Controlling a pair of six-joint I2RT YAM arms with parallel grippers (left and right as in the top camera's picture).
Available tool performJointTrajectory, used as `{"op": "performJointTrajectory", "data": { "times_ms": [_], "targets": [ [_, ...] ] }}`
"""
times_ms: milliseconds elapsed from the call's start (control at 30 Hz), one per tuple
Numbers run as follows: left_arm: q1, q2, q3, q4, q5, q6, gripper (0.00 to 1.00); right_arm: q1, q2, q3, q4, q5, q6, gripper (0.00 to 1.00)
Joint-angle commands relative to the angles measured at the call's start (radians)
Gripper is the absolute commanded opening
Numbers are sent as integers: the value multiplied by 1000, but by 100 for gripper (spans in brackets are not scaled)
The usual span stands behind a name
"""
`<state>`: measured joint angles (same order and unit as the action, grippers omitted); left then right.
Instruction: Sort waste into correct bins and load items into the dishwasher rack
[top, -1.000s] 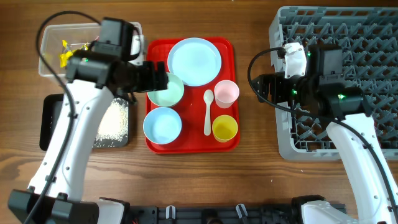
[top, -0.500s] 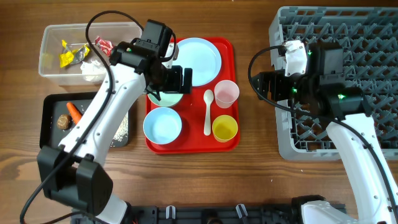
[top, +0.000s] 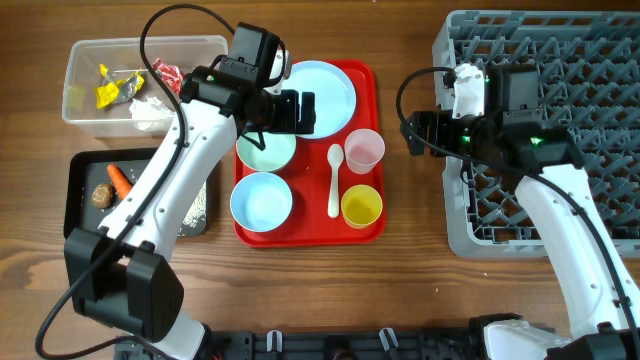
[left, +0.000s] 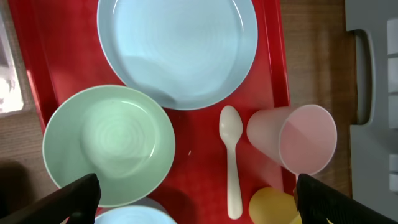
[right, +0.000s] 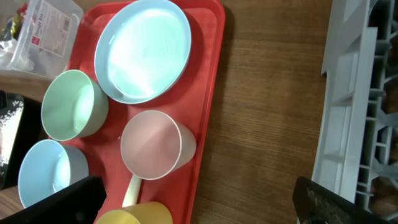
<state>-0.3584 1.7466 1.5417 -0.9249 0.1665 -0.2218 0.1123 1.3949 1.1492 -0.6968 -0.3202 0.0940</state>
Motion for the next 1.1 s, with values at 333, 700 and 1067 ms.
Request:
{"op": "performJointTrajectory", "data": {
  "times_ms": [333,700,1067],
  "targets": [
    [-1,109,8,60,-71,5,100,16,18,14,81,-98,20,100],
    [199,97,9,162,-78,-37,100,237,24,14,197,-100,92,96],
    [438,-26,9,92,320,114,100,476,249,17,620,-43,464,82]
  ]
}}
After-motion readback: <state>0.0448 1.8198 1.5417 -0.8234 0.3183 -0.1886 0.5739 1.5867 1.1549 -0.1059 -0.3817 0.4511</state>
